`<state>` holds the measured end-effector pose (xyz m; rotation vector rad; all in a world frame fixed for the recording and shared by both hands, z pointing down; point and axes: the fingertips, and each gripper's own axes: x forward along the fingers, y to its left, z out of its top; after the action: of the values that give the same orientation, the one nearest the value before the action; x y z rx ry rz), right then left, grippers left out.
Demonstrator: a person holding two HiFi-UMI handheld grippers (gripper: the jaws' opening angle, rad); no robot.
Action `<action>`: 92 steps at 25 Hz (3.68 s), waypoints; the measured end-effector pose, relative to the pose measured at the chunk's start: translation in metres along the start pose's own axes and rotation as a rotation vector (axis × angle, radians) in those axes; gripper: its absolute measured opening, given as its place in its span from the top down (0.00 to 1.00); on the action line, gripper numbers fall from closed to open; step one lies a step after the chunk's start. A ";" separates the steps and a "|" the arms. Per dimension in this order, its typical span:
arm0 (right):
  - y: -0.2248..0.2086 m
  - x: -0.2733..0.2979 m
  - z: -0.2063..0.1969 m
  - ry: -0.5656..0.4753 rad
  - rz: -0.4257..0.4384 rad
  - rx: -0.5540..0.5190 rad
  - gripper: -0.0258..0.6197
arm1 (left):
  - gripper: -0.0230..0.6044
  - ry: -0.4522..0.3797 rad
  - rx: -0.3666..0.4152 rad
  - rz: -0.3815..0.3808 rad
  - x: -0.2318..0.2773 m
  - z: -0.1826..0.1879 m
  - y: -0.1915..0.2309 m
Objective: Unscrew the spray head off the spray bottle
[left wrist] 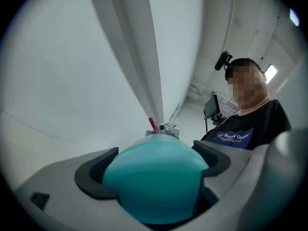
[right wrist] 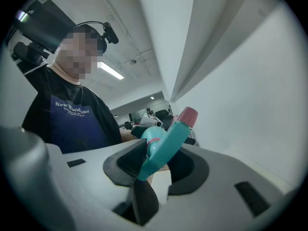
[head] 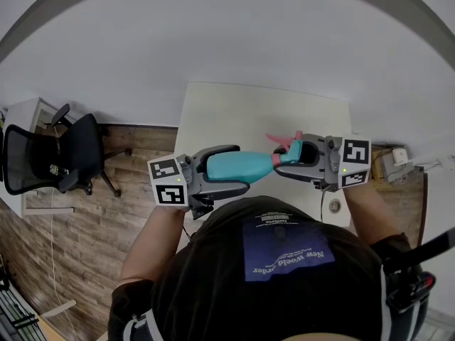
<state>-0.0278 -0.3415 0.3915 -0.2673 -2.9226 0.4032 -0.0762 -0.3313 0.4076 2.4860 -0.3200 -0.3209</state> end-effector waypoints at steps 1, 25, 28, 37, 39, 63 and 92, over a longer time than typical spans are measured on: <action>0.000 0.000 0.000 0.001 0.000 -0.004 0.77 | 0.16 0.003 -0.002 0.000 0.000 0.000 0.000; 0.007 -0.001 0.006 0.029 -0.038 -0.209 0.77 | 0.16 -0.108 -0.130 -0.027 -0.005 0.006 0.003; 0.005 -0.005 0.007 0.008 -0.052 -0.176 0.77 | 0.16 -0.120 -0.089 -0.011 -0.009 0.006 0.003; -0.007 -0.030 -0.003 -0.080 0.008 0.109 0.65 | 0.16 -0.090 0.205 0.073 -0.011 0.016 -0.001; -0.010 -0.038 -0.008 -0.128 0.049 0.223 0.61 | 0.16 -0.069 0.292 0.093 -0.011 0.016 -0.003; -0.016 -0.028 -0.017 -0.349 0.441 1.100 0.55 | 0.16 0.203 1.074 0.067 0.003 0.005 -0.048; -0.007 -0.004 -0.027 -0.083 0.157 0.615 0.76 | 0.16 0.157 0.652 0.102 0.012 0.000 -0.029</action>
<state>-0.0197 -0.3424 0.4180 -0.3892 -2.6866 1.3199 -0.0604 -0.3123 0.3886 3.0903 -0.5532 0.0376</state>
